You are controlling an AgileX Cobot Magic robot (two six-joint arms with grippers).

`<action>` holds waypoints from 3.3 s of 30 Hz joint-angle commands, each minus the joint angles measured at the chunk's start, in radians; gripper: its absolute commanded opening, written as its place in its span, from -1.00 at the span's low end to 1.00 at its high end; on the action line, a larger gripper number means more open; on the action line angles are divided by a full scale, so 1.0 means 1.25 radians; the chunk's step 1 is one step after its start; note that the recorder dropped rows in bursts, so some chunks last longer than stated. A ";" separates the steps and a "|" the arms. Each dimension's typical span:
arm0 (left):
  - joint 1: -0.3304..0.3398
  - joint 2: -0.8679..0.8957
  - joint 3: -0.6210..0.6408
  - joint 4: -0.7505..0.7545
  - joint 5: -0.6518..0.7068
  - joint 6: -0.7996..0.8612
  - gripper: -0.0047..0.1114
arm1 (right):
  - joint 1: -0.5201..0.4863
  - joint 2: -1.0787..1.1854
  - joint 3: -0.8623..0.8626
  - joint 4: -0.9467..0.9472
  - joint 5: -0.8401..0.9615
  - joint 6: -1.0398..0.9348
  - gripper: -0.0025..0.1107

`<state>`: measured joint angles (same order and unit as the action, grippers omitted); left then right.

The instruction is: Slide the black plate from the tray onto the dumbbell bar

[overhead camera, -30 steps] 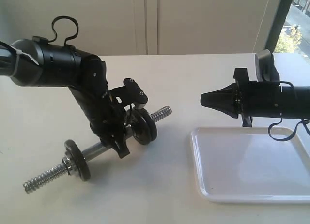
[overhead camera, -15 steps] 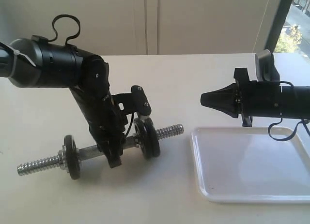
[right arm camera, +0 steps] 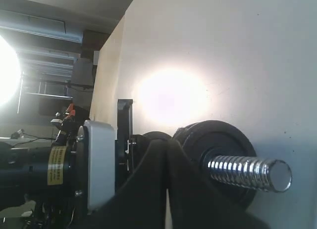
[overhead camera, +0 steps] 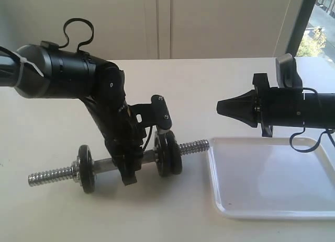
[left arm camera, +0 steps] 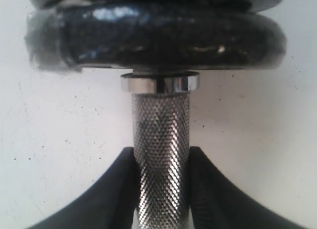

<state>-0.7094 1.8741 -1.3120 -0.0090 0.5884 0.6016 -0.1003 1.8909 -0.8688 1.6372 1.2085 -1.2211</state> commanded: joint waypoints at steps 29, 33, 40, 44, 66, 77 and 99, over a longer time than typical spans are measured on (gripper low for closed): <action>-0.001 -0.047 -0.012 -0.112 0.013 0.196 -0.92 | 0.000 -0.006 -0.002 0.007 0.010 -0.012 -0.96; -0.001 -0.041 -0.012 -0.112 0.023 0.196 -0.78 | 0.000 -0.006 -0.002 0.007 0.010 -0.012 -0.96; -0.001 -0.023 -0.012 -0.112 0.051 0.196 -0.18 | 0.000 -0.006 -0.002 0.007 0.010 -0.012 -0.96; -0.001 -0.023 -0.012 -0.111 0.051 0.196 -0.01 | 0.000 -0.006 -0.002 0.007 0.010 -0.012 -0.96; -0.001 0.027 -0.011 -0.105 0.097 0.194 0.08 | 0.000 -0.006 -0.002 0.007 0.010 -0.012 -0.96; -0.001 0.018 -0.012 -0.100 0.099 0.176 0.50 | 0.000 -0.006 -0.002 0.007 0.010 -0.022 -0.96; -0.001 -0.136 -0.032 -0.025 0.114 -0.032 0.45 | 0.000 -0.006 -0.002 0.008 0.010 -0.037 -0.96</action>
<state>-0.7094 1.7617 -1.3308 -0.0552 0.7047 0.7240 -0.1003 1.8909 -0.8688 1.6372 1.2085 -1.2416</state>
